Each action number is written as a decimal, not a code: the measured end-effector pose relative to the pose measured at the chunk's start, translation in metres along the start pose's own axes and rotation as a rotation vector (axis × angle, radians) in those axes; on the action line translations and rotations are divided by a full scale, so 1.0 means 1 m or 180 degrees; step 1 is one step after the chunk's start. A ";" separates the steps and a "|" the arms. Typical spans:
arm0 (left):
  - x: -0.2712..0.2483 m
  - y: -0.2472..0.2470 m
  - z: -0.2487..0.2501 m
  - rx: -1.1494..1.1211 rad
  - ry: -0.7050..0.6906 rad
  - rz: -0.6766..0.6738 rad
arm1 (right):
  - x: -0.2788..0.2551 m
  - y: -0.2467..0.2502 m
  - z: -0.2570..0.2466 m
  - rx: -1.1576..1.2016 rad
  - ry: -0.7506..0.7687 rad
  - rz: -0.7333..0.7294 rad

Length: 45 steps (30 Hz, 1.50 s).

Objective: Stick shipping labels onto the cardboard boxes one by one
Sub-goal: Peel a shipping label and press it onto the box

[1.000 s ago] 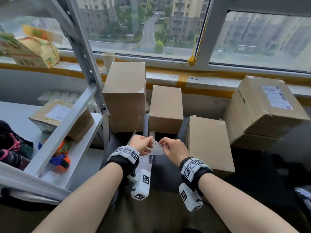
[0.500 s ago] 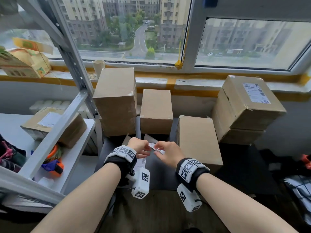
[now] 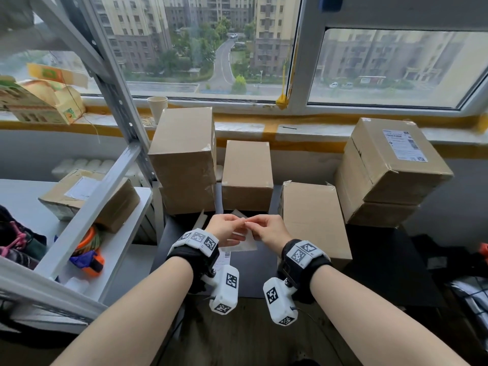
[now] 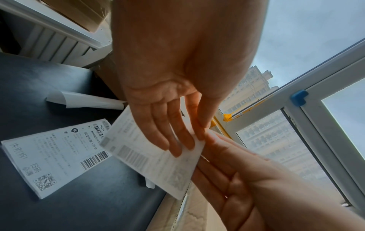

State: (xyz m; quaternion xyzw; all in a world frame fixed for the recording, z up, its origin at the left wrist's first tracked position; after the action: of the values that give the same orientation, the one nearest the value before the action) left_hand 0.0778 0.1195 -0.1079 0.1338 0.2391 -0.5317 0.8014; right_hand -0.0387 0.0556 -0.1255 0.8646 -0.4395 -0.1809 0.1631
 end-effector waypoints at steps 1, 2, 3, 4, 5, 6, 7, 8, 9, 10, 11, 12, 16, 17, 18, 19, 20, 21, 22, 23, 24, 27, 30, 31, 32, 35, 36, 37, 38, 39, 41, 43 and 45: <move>0.000 0.000 0.000 -0.0001 -0.0022 -0.0007 | 0.000 0.000 -0.001 0.0158 -0.0048 -0.0050; 0.000 0.000 0.000 0.0001 -0.0048 -0.0026 | -0.001 0.000 -0.002 0.0323 -0.0086 -0.0099; 0.000 0.000 0.000 0.0014 -0.0071 -0.0055 | -0.002 0.001 -0.003 0.0464 -0.0116 -0.0133; 0.000 0.000 0.000 0.0029 -0.0094 -0.0092 | -0.002 0.002 -0.003 0.0555 -0.0138 -0.0141; 0.000 0.001 -0.001 0.0042 -0.0117 -0.0134 | -0.002 0.003 -0.003 0.0606 -0.0158 -0.0136; 0.000 0.001 -0.001 0.0056 -0.0142 -0.0172 | -0.002 0.003 -0.003 0.0648 -0.0175 -0.0140; 0.000 0.002 -0.002 0.0066 -0.0168 -0.0203 | -0.002 0.003 -0.002 0.0708 -0.0196 -0.0157; 0.001 0.003 -0.002 0.0073 -0.0192 -0.0230 | -0.001 0.003 -0.001 0.0773 -0.0222 -0.0172; 0.001 0.004 -0.002 0.0085 -0.0211 -0.0256 | 0.000 0.003 0.000 0.0829 -0.0257 -0.0181; 0.003 0.005 -0.003 0.0105 -0.0220 -0.0276 | 0.000 0.003 0.002 0.0874 -0.0288 -0.0180; 0.004 0.006 -0.004 0.0122 -0.0225 -0.0275 | 0.002 0.003 0.003 0.0902 -0.0323 -0.0157; 0.006 0.007 -0.004 0.0134 -0.0234 -0.0240 | 0.003 0.003 0.004 0.0920 -0.0352 -0.0119; 0.013 0.017 -0.005 0.0173 -0.0333 0.0095 | 0.010 0.005 0.006 0.0984 -0.0530 0.0174; 0.015 0.020 -0.006 0.0156 -0.0334 0.0164 | 0.012 0.006 0.007 0.1005 -0.0590 0.0252; 0.016 0.023 -0.008 0.0131 -0.0315 0.0228 | 0.014 0.007 0.007 0.1032 -0.0635 0.0317; 0.018 0.027 -0.010 0.0098 -0.0285 0.0294 | 0.016 0.009 0.007 0.1067 -0.0661 0.0378; 0.020 0.030 -0.013 0.0081 -0.0248 0.0361 | 0.018 0.012 0.007 0.1073 -0.0675 0.0440; 0.022 0.033 -0.016 0.0071 -0.0220 0.0431 | 0.020 0.014 0.007 0.1033 -0.0680 0.0499; 0.024 0.037 -0.019 0.0073 -0.0191 0.0496 | 0.022 0.018 0.007 0.0960 -0.0681 0.0568; 0.026 0.039 -0.023 0.0069 -0.0149 0.0543 | 0.025 0.021 0.008 0.0901 -0.0692 0.0649; 0.028 0.042 -0.027 0.0080 -0.0079 0.0583 | 0.029 0.024 0.010 0.0826 -0.0712 0.0733; 0.036 0.048 -0.040 0.0024 0.0203 0.0650 | 0.039 0.033 0.017 0.0519 -0.0782 0.1022; 0.044 0.053 -0.051 -0.0020 0.0495 0.0764 | 0.048 0.043 0.020 0.0074 -0.0741 0.1277; 0.047 0.055 -0.055 -0.0026 0.0560 0.0795 | 0.050 0.046 0.020 -0.0038 -0.0729 0.1346; 0.050 0.056 -0.058 -0.0026 0.0616 0.0826 | 0.051 0.050 0.020 -0.0119 -0.0724 0.1395; 0.059 0.061 -0.068 0.0030 0.0775 0.0910 | 0.056 0.060 0.018 -0.0267 -0.0723 0.1464; 0.062 0.063 -0.071 0.0040 0.0817 0.0918 | 0.058 0.063 0.018 -0.0313 -0.0721 0.1500; 0.064 0.065 -0.073 0.0051 0.0853 0.0919 | 0.060 0.066 0.018 -0.0365 -0.0716 0.1545; 0.067 0.065 -0.076 0.0064 0.0886 0.0921 | 0.061 0.069 0.018 -0.0414 -0.0702 0.1589; 0.068 0.067 -0.077 0.0086 0.0922 0.0930 | 0.063 0.071 0.018 -0.0450 -0.0685 0.1628; 0.071 0.068 -0.081 0.0155 0.0988 0.0960 | 0.067 0.076 0.018 -0.0463 -0.0672 0.1681; 0.075 0.069 -0.086 0.0216 0.1044 0.0992 | 0.069 0.077 0.018 -0.0446 -0.0675 0.1705; 0.077 0.070 -0.089 0.0244 0.1066 0.1009 | 0.071 0.076 0.017 -0.0443 -0.0630 0.1708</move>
State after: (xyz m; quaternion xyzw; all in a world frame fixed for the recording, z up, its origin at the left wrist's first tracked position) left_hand 0.1454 0.1282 -0.2266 0.2863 0.3243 -0.3783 0.8184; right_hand -0.0613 -0.0473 -0.1189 0.6823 -0.6528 -0.2445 0.2203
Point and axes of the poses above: each hand's wrist, its own x-axis towards the middle knuckle, its own y-axis out of the back of the hand, z = x × y, the point moved 3 cm from there along x, towards the middle knuckle, and after that the axes turned 8 degrees about -x, right-handed, at the moved point
